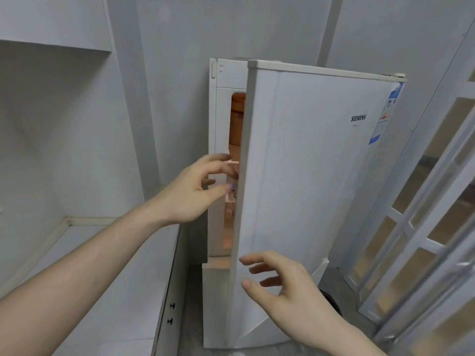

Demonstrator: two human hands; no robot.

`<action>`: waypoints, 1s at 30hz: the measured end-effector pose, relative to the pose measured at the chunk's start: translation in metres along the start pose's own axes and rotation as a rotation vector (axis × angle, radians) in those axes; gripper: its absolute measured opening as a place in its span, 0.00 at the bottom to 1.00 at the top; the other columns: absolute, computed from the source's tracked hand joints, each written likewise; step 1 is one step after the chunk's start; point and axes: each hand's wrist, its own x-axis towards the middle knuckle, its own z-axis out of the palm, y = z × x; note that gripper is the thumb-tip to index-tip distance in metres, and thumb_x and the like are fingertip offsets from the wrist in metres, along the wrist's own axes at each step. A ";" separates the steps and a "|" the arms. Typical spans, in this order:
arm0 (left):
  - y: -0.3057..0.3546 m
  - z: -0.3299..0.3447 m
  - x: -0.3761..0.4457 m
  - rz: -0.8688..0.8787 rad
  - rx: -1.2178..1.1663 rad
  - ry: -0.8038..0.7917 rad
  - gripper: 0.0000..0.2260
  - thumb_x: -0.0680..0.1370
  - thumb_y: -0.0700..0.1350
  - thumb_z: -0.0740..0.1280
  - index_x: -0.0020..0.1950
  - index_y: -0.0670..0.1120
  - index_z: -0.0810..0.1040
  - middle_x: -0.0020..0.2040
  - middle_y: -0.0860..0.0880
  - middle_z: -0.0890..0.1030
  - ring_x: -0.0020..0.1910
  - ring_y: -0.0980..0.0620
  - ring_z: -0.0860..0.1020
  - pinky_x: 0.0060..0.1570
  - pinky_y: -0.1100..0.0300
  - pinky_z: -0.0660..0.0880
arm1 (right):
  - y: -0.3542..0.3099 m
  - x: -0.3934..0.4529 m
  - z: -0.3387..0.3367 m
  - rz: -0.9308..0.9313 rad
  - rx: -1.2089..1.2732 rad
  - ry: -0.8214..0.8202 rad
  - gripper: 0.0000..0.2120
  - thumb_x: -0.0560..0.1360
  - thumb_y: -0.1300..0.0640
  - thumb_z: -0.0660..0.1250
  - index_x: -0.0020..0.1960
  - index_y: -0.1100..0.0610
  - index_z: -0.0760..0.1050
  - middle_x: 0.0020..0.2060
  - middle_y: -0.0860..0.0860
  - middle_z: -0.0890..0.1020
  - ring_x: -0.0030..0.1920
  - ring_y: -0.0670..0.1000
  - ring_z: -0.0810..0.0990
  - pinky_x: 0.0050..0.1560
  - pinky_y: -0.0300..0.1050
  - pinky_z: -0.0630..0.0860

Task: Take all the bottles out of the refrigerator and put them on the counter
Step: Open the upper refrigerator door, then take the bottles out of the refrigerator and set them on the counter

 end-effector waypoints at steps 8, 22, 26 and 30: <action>0.043 0.034 0.016 0.102 -0.090 -0.189 0.14 0.79 0.34 0.62 0.44 0.51 0.82 0.48 0.53 0.84 0.52 0.50 0.82 0.57 0.40 0.79 | -0.014 -0.027 0.019 -0.003 -0.014 -0.035 0.17 0.76 0.43 0.70 0.64 0.37 0.75 0.62 0.31 0.75 0.65 0.36 0.72 0.60 0.36 0.77; -0.026 0.015 0.022 -0.079 0.132 -0.065 0.21 0.77 0.31 0.61 0.48 0.56 0.83 0.62 0.58 0.80 0.64 0.59 0.75 0.67 0.54 0.73 | 0.024 -0.002 0.012 0.126 -0.255 0.182 0.26 0.76 0.44 0.67 0.73 0.43 0.69 0.73 0.37 0.65 0.74 0.42 0.65 0.74 0.40 0.63; -0.047 0.012 0.018 -0.086 0.180 -0.070 0.18 0.78 0.33 0.63 0.48 0.56 0.83 0.63 0.58 0.79 0.64 0.58 0.75 0.64 0.58 0.71 | 0.044 -0.006 -0.013 0.180 -0.235 0.301 0.24 0.74 0.47 0.70 0.70 0.45 0.73 0.68 0.38 0.70 0.70 0.39 0.69 0.69 0.31 0.61; -0.059 0.015 0.021 -0.069 0.198 -0.080 0.16 0.77 0.35 0.66 0.48 0.57 0.82 0.63 0.60 0.78 0.62 0.59 0.75 0.61 0.58 0.74 | 0.059 -0.009 -0.037 0.241 -0.216 0.400 0.23 0.73 0.50 0.74 0.67 0.46 0.75 0.63 0.38 0.74 0.64 0.39 0.73 0.63 0.31 0.64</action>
